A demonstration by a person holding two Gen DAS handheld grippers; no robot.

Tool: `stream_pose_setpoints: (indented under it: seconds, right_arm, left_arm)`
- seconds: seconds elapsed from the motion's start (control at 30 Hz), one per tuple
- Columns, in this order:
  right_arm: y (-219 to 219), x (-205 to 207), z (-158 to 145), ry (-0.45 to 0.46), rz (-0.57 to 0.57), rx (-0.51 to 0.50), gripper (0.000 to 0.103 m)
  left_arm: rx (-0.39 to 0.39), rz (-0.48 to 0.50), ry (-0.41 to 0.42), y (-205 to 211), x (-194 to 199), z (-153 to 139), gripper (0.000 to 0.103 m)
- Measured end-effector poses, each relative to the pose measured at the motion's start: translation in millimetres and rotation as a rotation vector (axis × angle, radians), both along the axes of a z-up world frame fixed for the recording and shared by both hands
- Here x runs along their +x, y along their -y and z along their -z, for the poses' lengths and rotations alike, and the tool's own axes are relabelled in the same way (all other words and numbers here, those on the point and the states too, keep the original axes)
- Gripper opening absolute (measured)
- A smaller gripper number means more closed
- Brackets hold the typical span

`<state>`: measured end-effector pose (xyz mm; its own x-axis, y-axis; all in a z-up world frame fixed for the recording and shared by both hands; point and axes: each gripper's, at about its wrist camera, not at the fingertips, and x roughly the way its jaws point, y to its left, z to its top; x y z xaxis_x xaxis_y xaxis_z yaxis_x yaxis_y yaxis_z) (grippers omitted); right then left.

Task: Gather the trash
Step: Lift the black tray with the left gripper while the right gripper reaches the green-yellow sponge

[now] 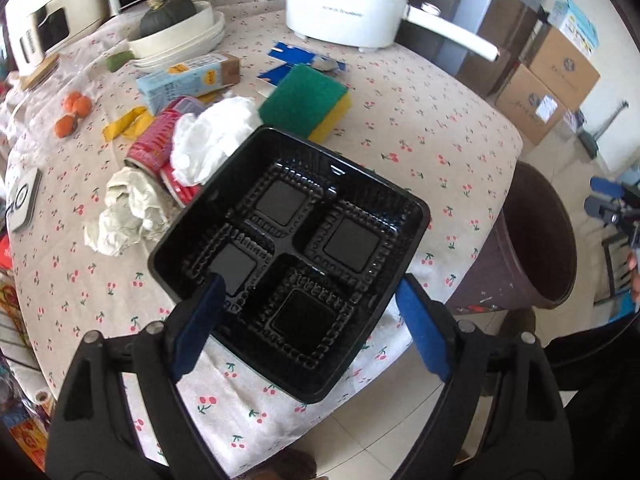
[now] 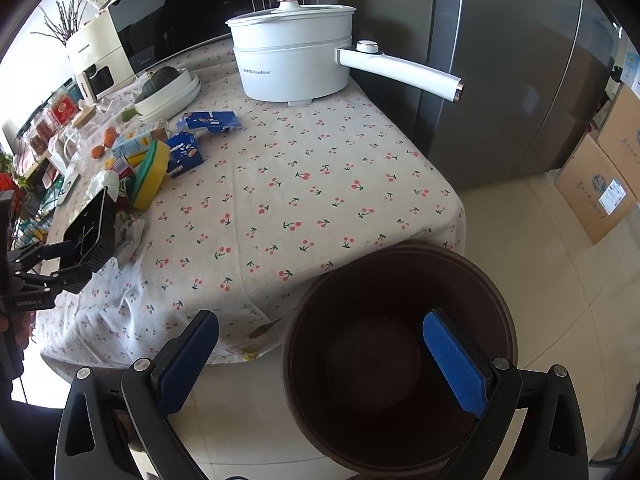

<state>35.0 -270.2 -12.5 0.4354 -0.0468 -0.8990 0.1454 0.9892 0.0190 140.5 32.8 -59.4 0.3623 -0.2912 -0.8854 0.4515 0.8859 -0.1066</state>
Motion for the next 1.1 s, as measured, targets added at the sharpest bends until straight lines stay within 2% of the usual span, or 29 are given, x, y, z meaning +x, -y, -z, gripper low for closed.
stream_pose_setpoints:
  seconds: [0.13, 0.3, 0.57, 0.67, 0.77, 0.8, 0.83, 0.97, 1.1]
  right_arm:
    - [-5.8, 2.6, 1.3, -0.002, -0.011, -0.004, 0.103]
    - [-11.6, 4.8, 5.5, -0.013, -0.023, -0.002, 0.103]
    - [-20.1, 7.8, 10.2, -0.027, -0.033, -0.003, 0.103]
    - [-23.2, 7.8, 11.6, -0.030, -0.040, -0.005, 0.103]
    - [-25.3, 7.3, 12.7, -0.034, -0.043, -0.003, 0.103]
    - [-25.8, 7.1, 13.0, -0.035, -0.043, -0.001, 0.103]
    - [-26.2, 6.9, 13.3, -0.036, -0.044, -0.001, 0.103]
    - [-27.1, 6.6, 13.8, -0.037, -0.046, -0.001, 0.103]
    - [-27.6, 6.8, 13.6, -0.035, -0.050, -0.004, 0.103]
  left_arm:
    - [-0.011, -0.068, -0.014, -7.8, 3.9, 1.7, 0.090]
    - [0.006, -0.095, -0.006, -13.8, 3.4, -2.0, 0.090]
    - [0.097, -0.094, -0.044, -17.7, 6.7, 22.7, 0.090]
    - [0.147, -0.067, -0.029, -12.3, 4.7, 34.5, 0.090]
    - [0.194, -0.015, -0.015, -4.2, 0.8, 43.0, 0.077]
    - [0.206, 0.000, -0.016, -2.2, 0.1, 44.8, 0.065]
    - [0.218, 0.009, -0.012, -1.1, -0.4, 44.9, 0.059]
    - [0.170, 0.013, -0.003, -3.8, -0.3, 36.0, 0.057]
    - [0.174, -0.002, 0.020, -2.9, -0.3, 31.5, 0.057]
